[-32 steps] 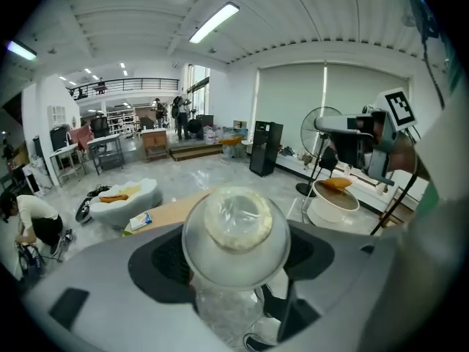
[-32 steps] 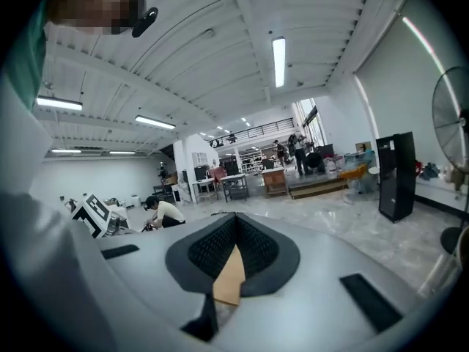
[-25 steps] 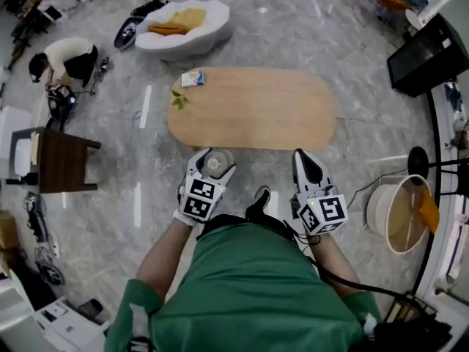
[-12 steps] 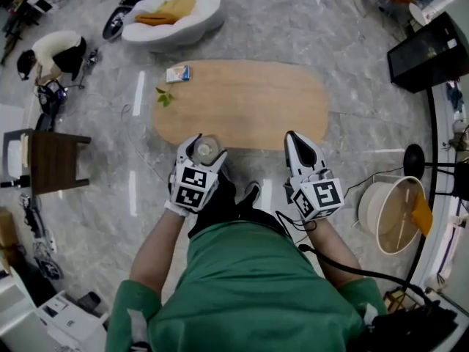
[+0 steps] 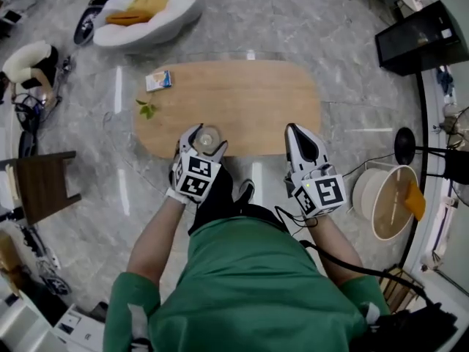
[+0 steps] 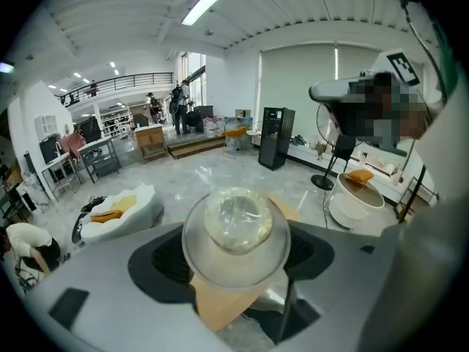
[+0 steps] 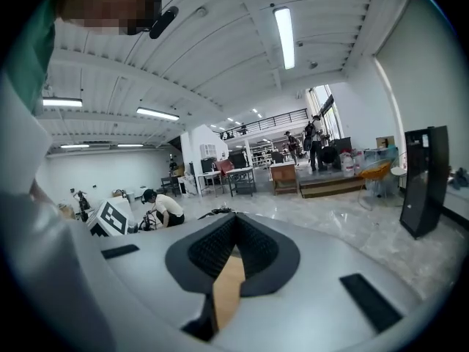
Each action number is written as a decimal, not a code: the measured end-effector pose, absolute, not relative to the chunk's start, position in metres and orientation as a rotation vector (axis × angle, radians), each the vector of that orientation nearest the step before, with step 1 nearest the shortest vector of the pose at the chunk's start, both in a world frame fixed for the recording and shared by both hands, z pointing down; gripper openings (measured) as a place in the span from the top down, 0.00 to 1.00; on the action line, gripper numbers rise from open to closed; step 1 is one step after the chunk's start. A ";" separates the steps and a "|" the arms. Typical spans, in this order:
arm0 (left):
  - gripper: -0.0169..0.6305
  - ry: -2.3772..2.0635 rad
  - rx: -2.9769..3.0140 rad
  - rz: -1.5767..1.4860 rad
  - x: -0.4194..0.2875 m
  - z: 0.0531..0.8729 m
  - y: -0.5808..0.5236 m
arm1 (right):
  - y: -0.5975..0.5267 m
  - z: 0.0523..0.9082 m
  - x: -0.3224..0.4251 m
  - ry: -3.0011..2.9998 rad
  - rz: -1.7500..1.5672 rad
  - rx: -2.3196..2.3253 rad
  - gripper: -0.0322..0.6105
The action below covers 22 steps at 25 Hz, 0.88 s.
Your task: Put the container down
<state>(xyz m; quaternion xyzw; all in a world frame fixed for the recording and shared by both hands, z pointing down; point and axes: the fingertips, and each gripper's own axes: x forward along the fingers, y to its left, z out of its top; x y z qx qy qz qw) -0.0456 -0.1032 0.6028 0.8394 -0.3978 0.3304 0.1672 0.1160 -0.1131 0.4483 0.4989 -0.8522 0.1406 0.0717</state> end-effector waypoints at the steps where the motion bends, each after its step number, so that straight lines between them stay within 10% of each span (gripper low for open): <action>1: 0.44 -1.110 2.397 0.958 -0.046 0.611 -0.116 | -0.125 0.451 0.113 -2.549 0.416 1.502 0.92; 22: 0.45 -0.982 2.362 1.126 -0.016 0.756 -0.267 | -0.275 0.545 0.128 -2.512 0.493 1.468 0.92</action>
